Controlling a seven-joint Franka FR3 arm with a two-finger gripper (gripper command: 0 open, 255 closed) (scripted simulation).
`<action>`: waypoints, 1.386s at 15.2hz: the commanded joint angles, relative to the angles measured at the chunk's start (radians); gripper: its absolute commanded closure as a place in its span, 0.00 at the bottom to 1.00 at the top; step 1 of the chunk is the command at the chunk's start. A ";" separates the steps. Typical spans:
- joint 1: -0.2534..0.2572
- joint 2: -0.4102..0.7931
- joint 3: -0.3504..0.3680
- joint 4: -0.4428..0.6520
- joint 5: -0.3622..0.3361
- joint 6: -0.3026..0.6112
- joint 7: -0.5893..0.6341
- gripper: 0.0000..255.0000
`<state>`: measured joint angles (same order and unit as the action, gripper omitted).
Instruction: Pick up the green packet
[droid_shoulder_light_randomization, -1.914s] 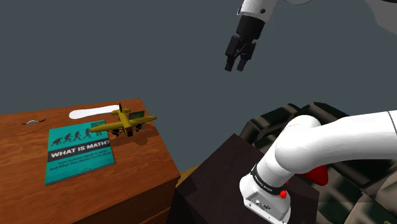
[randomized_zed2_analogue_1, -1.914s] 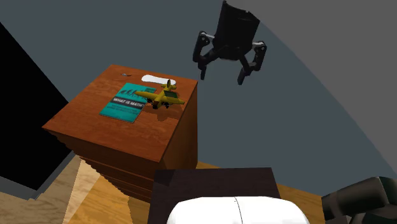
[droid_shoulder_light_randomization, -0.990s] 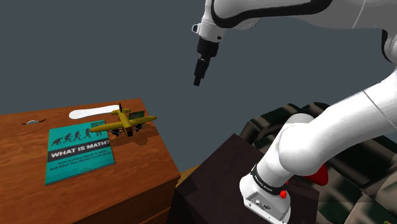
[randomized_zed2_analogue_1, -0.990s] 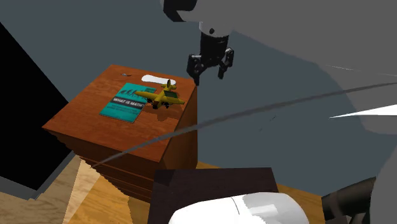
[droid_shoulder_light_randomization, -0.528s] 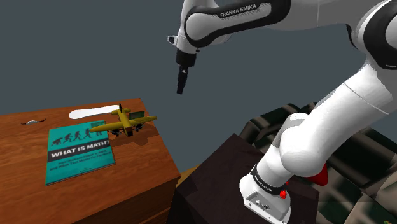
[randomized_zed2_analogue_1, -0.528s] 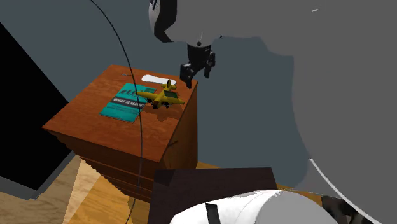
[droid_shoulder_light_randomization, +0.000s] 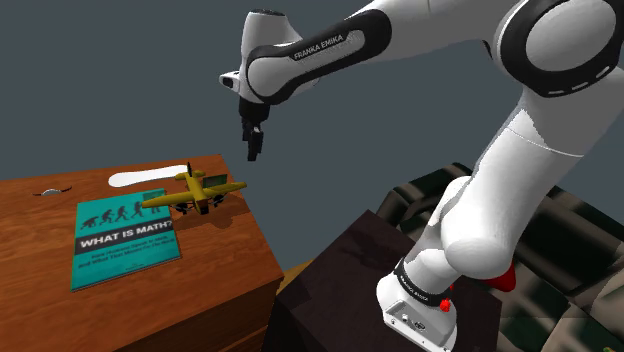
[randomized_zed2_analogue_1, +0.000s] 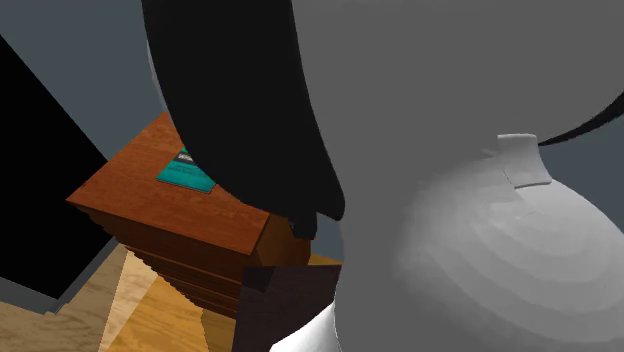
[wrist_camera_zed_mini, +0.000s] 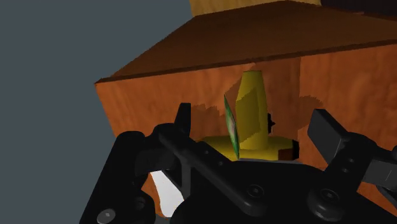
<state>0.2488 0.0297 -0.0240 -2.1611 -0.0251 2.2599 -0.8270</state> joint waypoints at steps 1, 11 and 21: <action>0.016 0.059 0.016 0.022 -0.015 0.052 -0.042 0.00; 0.043 0.215 0.044 0.064 -0.061 0.192 -0.116 0.00; 0.044 0.238 0.043 0.058 -0.064 0.222 -0.112 1.00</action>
<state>0.2927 0.2676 0.0186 -2.1026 -0.0894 2.4815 -0.9390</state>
